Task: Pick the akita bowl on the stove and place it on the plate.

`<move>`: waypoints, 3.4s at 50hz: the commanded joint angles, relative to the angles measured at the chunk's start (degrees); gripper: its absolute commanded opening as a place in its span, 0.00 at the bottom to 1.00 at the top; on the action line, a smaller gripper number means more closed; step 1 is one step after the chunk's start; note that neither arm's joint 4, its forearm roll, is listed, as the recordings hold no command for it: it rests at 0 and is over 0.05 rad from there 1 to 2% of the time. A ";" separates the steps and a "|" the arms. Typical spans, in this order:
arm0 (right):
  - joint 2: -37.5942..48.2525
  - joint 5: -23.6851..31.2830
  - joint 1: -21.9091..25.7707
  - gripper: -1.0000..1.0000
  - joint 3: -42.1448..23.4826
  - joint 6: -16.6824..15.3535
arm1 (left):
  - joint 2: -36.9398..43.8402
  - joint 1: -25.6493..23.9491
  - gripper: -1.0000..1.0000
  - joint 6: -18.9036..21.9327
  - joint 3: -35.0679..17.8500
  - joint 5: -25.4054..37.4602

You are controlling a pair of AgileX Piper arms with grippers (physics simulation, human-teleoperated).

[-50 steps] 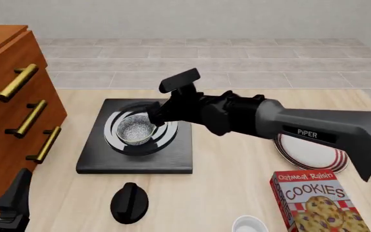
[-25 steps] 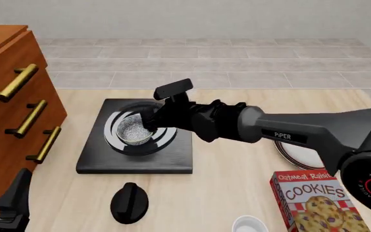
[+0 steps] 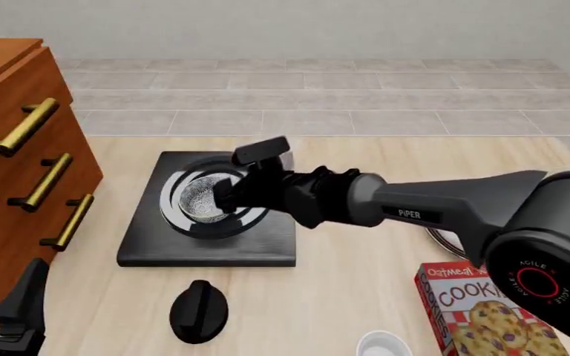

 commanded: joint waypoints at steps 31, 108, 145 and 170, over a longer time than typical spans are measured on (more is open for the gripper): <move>8.81 0.37 -0.34 1.00 -3.81 0.64 | 0.00 0.01 1.00 0.00 0.00 0.00; -20.06 -4.95 -5.88 0.00 19.66 -2.13 | 0.00 0.01 1.00 0.02 0.00 0.01; -26.07 -10.47 -22.25 0.00 32.56 -1.55 | 0.00 0.00 1.00 0.00 0.00 -0.01; -23.86 -12.02 -37.49 0.00 34.87 -2.14 | 0.00 0.00 1.00 0.03 0.00 -0.03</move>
